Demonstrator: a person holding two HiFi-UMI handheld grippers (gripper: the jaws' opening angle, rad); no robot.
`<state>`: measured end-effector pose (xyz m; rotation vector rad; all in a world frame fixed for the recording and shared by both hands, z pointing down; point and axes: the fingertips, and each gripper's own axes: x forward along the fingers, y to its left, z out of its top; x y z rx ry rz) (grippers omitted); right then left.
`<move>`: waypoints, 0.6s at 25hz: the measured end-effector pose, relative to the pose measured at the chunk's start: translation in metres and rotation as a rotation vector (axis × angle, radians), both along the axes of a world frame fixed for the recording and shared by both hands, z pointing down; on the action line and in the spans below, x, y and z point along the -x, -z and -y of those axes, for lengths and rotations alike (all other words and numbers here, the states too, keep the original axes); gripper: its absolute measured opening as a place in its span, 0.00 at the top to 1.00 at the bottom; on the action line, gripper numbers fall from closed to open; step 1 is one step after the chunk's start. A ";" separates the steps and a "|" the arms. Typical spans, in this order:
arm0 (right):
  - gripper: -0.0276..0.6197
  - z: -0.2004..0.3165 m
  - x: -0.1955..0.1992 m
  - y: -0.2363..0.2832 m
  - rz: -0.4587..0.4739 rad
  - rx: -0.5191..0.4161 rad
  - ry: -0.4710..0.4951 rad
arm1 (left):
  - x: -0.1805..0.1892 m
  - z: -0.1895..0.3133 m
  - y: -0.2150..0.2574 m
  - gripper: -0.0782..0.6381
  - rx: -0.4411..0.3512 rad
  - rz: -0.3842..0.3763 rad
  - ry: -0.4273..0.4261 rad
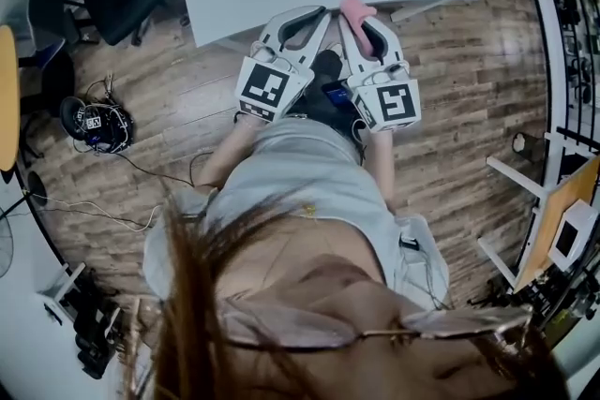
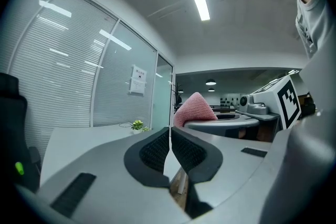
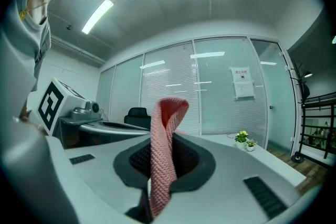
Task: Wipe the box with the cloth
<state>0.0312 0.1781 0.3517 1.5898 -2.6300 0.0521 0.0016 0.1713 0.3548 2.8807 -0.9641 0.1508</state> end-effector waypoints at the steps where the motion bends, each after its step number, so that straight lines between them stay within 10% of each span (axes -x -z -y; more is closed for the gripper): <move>1: 0.90 0.005 -0.001 -0.001 0.002 0.000 0.002 | -0.001 0.005 -0.002 0.84 0.002 0.000 0.002; 15: 0.90 0.116 -0.048 0.000 0.016 -0.003 0.043 | -0.042 0.112 0.001 0.84 0.003 0.011 0.050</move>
